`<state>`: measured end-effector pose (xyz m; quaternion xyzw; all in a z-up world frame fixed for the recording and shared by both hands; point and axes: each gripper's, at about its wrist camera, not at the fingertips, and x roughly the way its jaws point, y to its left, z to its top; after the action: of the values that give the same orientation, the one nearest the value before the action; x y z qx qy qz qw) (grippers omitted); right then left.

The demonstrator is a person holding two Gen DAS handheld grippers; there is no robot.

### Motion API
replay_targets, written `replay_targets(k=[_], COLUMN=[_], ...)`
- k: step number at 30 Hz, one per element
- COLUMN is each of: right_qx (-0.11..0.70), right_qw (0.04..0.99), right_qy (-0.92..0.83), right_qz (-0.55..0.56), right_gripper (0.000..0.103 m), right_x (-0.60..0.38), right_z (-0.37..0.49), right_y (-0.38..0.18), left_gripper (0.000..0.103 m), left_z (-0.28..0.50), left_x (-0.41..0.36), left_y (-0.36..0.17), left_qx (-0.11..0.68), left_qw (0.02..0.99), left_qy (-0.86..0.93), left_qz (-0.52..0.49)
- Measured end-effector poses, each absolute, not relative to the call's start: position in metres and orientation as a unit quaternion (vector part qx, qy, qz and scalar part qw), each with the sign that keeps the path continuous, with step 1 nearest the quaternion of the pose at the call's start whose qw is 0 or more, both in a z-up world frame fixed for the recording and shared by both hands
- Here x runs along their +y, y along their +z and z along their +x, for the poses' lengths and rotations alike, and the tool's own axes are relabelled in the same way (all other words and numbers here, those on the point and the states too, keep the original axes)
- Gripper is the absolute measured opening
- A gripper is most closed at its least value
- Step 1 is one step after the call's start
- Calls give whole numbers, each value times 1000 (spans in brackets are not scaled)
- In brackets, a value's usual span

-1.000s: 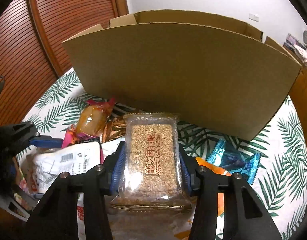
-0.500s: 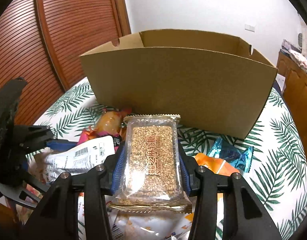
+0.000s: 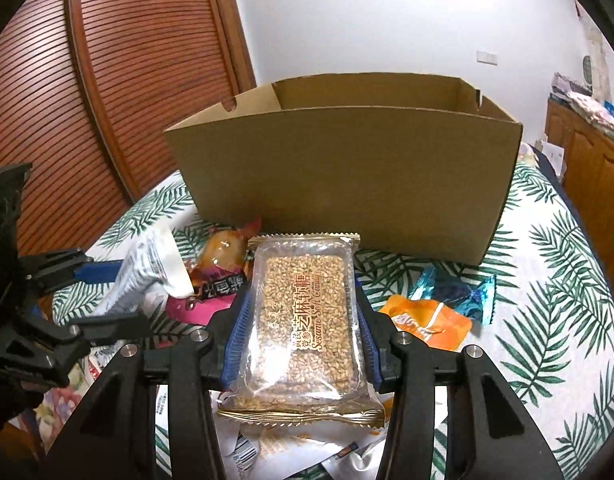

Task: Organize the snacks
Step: 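Carry the white pouch and grain bar into the box and open both tools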

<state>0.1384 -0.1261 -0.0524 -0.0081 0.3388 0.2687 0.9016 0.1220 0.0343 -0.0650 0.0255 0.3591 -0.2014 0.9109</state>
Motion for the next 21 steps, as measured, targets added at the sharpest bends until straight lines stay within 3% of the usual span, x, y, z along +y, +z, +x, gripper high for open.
replay_targets(k=[9, 21], right_qx=[332, 282], right_qw=[904, 918], right_qy=[271, 279], right_qz=[-1, -29], right_gripper=[48, 48], right_x=[-133, -127], right_z=[145, 173], right_y=[-34, 53], left_gripper=[60, 60], left_z=[134, 180], left_x=[38, 45], left_y=[-33, 51], left_qx=[320, 249], left_qw=[925, 946], left_qy=[-201, -206], left_qz=[-17, -40])
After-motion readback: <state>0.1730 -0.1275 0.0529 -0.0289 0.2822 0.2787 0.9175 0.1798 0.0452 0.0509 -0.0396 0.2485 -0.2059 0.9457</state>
